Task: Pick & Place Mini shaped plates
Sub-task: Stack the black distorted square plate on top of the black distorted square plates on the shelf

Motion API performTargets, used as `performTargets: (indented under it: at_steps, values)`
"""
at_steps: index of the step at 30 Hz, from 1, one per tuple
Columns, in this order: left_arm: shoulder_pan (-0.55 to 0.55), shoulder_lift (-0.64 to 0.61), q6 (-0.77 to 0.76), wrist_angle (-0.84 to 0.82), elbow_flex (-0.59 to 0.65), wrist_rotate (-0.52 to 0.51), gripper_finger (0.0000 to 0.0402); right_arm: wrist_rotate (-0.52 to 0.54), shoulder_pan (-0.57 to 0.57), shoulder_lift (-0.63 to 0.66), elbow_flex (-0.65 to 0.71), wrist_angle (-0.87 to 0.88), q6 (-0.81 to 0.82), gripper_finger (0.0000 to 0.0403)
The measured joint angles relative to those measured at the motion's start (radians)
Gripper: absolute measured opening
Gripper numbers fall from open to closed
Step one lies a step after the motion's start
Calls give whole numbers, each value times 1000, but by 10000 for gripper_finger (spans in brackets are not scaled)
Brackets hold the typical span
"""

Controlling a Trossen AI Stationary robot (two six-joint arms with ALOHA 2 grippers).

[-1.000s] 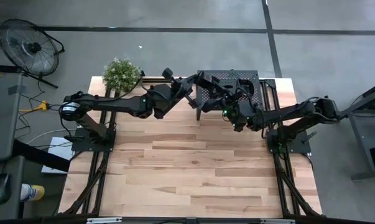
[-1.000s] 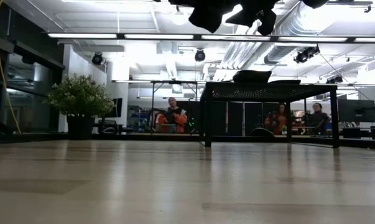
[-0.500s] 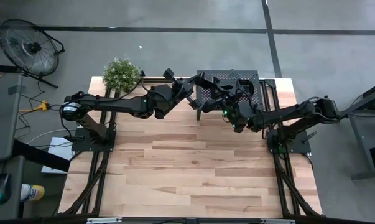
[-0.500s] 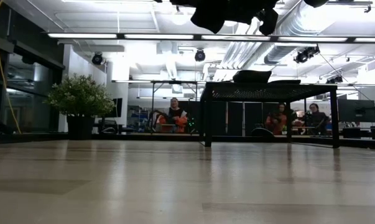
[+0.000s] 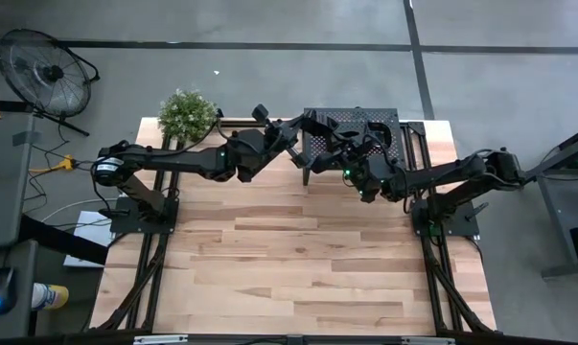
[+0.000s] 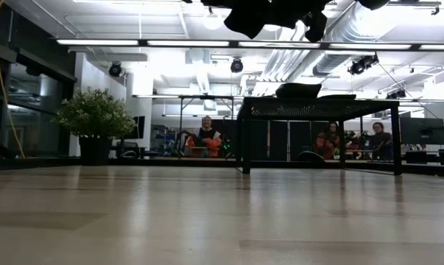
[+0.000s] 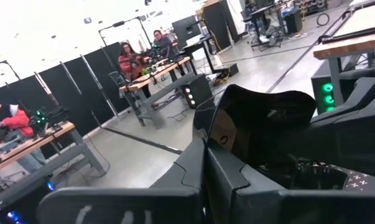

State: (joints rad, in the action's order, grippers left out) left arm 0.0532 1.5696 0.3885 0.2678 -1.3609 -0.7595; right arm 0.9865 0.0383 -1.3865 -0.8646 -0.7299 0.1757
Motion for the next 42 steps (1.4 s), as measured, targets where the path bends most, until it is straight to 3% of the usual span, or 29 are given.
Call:
performTargets:
  at_steps: [16, 42]
  values:
    - [-1, 1, 0, -12, 0, 43, 121, -53, 1, 0, 2, 14, 4, 0]
    - [-4, -16, 49, -46, 2, 11, 124, -73, 0, 0, -2, 42, 4, 0]
